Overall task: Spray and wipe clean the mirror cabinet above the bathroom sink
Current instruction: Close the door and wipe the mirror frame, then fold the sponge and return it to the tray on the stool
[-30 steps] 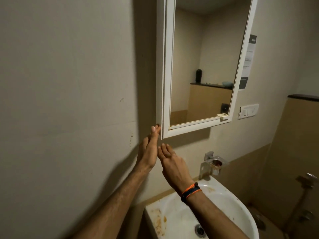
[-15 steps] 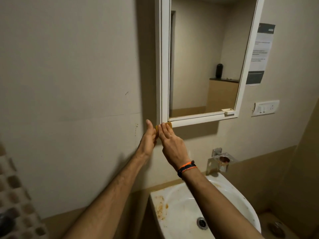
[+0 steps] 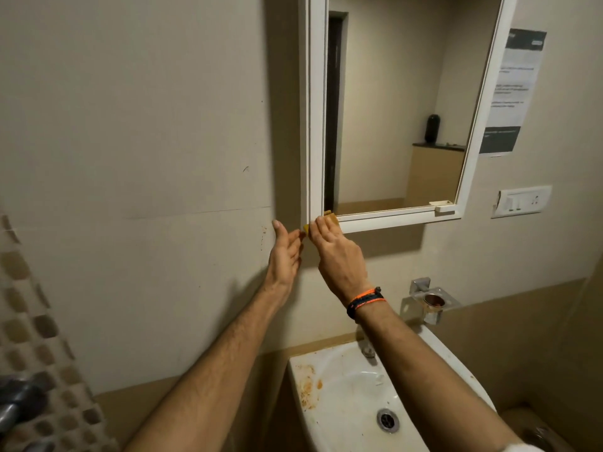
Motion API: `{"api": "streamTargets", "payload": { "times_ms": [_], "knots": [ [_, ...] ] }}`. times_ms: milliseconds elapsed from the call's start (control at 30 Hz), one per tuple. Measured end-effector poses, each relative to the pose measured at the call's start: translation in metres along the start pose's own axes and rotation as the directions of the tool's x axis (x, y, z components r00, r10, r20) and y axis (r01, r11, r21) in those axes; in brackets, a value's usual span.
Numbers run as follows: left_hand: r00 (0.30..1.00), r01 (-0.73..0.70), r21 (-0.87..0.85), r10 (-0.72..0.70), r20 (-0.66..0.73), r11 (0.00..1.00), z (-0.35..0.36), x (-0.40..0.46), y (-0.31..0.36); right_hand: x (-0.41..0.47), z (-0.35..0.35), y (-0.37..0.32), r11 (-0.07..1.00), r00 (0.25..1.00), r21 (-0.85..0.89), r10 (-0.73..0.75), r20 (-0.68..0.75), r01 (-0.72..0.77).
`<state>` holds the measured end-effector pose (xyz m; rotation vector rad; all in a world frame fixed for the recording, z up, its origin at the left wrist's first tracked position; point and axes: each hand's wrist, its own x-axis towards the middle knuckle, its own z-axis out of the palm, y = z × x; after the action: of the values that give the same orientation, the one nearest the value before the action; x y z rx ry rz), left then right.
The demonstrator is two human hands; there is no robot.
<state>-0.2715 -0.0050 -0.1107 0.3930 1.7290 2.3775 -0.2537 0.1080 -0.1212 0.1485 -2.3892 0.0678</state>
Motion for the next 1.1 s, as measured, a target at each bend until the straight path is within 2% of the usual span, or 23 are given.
{"api": "streamTargets", "payload": {
  "times_ms": [67, 200, 267, 333, 367, 400, 467, 533, 567, 600, 667, 800, 933, 1100],
  "knots": [
    [1.000, 0.007, -0.017, -0.007, 0.013, 1.000, -0.002, 0.002, -0.001, -0.007, 0.012, 0.002, 0.999, 0.995, -0.038, -0.018, 0.101, 0.022],
    [0.999, 0.034, -0.030, -0.033, 0.028, 0.999, -0.009, 0.002, -0.002, -0.026, 0.026, 0.000, 1.000, 0.994, 0.009, -0.022, 0.105, 0.022],
    [0.999, 0.046, -0.014, -0.045, 0.030, 0.999, -0.012, 0.001, -0.003, -0.033, 0.025, 0.000, 0.988, 0.999, 0.149, 0.039, -0.004, -0.038],
    [0.998, 0.055, 0.002, -0.055, 0.029, 0.998, -0.014, -0.001, -0.005, -0.038, 0.019, -0.001, 0.894, 0.968, 0.420, 0.222, -0.116, -0.155],
    [0.998, 0.060, 0.014, -0.060, 0.027, 0.998, -0.015, -0.002, -0.006, -0.039, 0.015, -0.001, 0.795, 0.930, 0.564, 0.347, -0.118, -0.225],
    [0.998, 0.066, 0.029, -0.067, 0.019, 0.997, -0.017, -0.005, -0.007, -0.041, 0.012, -0.003, 0.658, 0.881, 0.687, 0.469, -0.054, -0.308],
    [0.996, 0.085, 0.059, -0.085, 0.000, 0.995, -0.019, -0.010, -0.008, -0.041, 0.007, -0.005, 0.313, 0.770, 0.832, 0.607, 0.195, -0.457],
    [0.993, 0.120, 0.094, -0.117, -0.031, 0.988, -0.023, -0.016, -0.012, -0.041, 0.005, -0.007, -0.011, 0.706, 0.866, 0.574, 0.415, -0.501],
    [0.989, 0.142, 0.108, -0.138, -0.049, 0.984, -0.025, -0.020, -0.014, -0.043, 0.003, -0.010, -0.133, 0.694, 0.858, 0.535, 0.483, -0.495],
    [0.985, 0.166, 0.114, -0.160, -0.058, 0.979, -0.027, -0.025, -0.017, -0.045, 0.002, -0.012, -0.228, 0.686, 0.844, 0.500, 0.529, -0.485],
    [0.977, 0.209, 0.101, -0.204, -0.063, 0.973, -0.033, -0.037, -0.024, -0.052, 0.002, -0.019, -0.344, 0.669, 0.813, 0.461, 0.583, -0.471],
    [0.957, 0.269, 0.006, -0.267, -0.114, 0.963, -0.046, -0.065, -0.038, -0.066, 0.006, -0.036, -0.388, 0.636, 0.768, 0.432, 0.640, -0.509],
    [0.926, 0.267, -0.072, -0.277, -0.256, 0.961, -0.065, -0.089, -0.052, -0.078, 0.012, -0.058, -0.233, 0.644, 0.763, 0.421, 0.639, -0.603],
    [0.868, 0.201, -0.150, -0.247, -0.430, 0.968, -0.101, -0.119, -0.058, -0.093, 0.023, -0.096, -0.138, 0.677, 0.720, 0.259, 0.689, -0.681]
  ]
}}
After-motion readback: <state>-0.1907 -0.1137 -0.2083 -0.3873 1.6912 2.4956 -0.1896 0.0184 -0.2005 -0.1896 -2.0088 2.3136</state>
